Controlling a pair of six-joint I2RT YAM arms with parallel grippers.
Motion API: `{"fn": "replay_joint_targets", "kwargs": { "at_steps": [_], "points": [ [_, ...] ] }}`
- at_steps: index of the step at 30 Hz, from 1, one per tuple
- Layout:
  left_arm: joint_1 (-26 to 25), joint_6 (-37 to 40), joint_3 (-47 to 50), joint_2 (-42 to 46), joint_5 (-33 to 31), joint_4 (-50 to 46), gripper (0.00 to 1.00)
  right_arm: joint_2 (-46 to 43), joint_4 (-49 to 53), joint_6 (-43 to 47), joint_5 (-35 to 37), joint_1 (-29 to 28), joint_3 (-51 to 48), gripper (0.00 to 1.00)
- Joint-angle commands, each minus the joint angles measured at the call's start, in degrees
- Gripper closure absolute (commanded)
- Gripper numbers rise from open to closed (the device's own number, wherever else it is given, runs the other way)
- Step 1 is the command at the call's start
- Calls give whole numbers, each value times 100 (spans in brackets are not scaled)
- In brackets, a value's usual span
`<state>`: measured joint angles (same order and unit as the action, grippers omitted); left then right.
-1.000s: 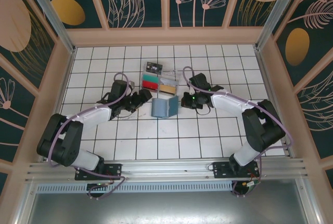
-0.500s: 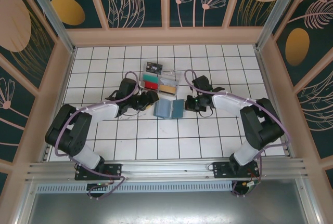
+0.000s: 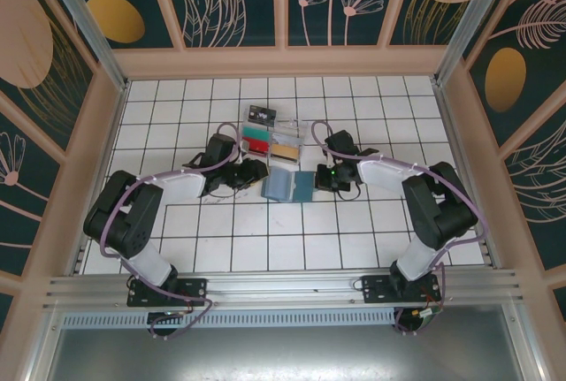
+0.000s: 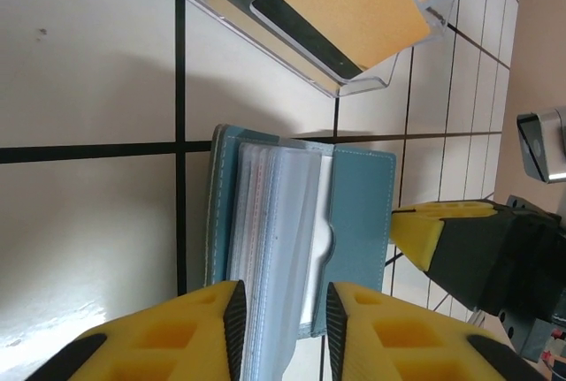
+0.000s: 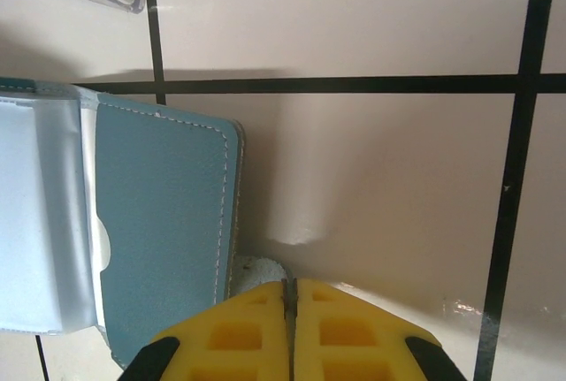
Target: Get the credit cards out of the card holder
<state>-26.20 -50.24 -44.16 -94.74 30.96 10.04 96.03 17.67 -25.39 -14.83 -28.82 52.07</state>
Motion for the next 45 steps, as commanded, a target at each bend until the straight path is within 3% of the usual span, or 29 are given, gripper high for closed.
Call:
{"fn": "replay_joint_targets", "kwargs": {
  "at_steps": [1, 10, 13, 21, 35, 45],
  "points": [
    [-60, 67, -148, 210, 129, -40, 64, 140, -133, 34, 77, 11, 0, 100],
    [-270, -13, -285, -133, 165, -48, 63, 187, -203, -1, 42, 7, -57, 100],
    [-300, 94, -447, -300, -2, -437, 62, 175, -194, -1, 50, 3, -77, 100],
    [-299, 121, -527, -522, -214, -691, 55, 170, -238, -28, 25, -2, -118, 100],
    [-417, 68, -672, -664, 639, -213, 53, 245, -229, -1, -29, -36, -57, 100],
    [-557, -83, -836, -822, 891, 137, 52, 249, -185, 7, -29, -54, -22, 100]
  ]
}}
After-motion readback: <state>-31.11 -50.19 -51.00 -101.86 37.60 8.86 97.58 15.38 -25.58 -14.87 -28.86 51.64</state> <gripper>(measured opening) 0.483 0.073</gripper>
